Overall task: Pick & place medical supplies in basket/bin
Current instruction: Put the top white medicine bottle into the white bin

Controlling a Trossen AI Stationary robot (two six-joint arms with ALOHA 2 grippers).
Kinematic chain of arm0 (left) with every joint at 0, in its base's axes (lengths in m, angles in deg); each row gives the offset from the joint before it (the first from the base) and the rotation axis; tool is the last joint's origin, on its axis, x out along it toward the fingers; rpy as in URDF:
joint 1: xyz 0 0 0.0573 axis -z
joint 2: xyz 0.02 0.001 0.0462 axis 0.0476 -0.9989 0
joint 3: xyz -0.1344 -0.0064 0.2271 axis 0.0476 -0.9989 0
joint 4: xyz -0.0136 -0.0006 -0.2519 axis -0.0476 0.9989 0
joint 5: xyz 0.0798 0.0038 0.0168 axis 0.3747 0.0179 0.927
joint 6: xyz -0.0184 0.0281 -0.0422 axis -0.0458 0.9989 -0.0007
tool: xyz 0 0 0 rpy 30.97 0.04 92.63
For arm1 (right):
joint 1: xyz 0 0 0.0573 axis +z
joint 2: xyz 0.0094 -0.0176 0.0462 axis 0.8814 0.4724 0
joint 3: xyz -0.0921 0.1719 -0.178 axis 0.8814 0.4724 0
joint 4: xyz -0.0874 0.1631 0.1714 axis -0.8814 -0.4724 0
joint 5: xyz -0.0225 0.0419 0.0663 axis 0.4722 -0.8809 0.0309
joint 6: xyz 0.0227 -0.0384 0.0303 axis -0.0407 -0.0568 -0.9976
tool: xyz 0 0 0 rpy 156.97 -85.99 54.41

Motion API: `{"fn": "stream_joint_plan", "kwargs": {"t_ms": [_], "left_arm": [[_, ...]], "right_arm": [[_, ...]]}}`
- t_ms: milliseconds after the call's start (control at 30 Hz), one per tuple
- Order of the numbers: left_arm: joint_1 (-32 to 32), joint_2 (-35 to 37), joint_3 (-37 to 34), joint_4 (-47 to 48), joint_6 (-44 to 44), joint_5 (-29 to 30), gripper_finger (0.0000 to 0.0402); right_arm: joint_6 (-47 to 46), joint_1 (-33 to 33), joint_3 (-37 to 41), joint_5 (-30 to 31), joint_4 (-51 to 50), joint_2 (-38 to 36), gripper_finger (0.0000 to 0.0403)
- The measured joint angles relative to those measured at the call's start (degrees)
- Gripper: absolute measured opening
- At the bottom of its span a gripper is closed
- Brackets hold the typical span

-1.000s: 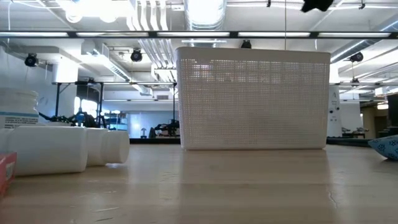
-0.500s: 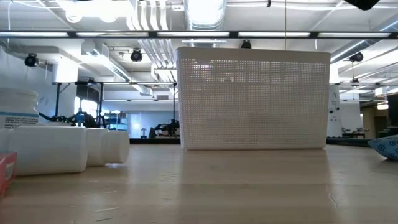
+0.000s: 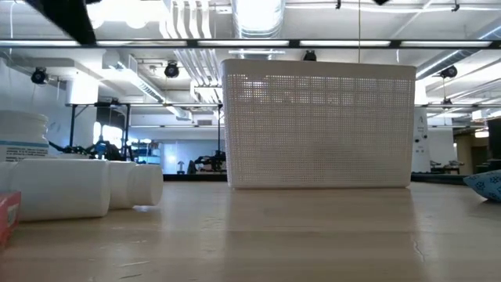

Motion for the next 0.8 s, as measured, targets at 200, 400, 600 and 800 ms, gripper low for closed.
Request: {"fn": "stream_joint_plan", "kwargs": {"t_ms": [200, 400, 600, 800], "left_arm": [[-1.06, 0.01, -2.81, -0.25, 7.16, 1.34, 0.0189], [-5.50, 0.01, -5.63, -0.81, 11.53, 1.88, 0.0240], [-12.48, 0.01, -7.80, -0.83, 20.59, -10.43, 0.0242], [-13.57, 0.04, -9.70, -2.60, 24.71, -13.79, 0.0221]], "right_arm": [[-11.32, 1.48, -8.56, 0.17, -10.50, 6.59, 0.0254], [-24.60, 7.60, -9.83, 0.16, -17.53, 7.78, 0.0254], [-36.58, 12.76, -8.49, 0.22, -23.87, 7.71, 0.0254], [-41.71, 14.47, -6.64, 0.22, -23.72, 7.64, 0.0254]]}}
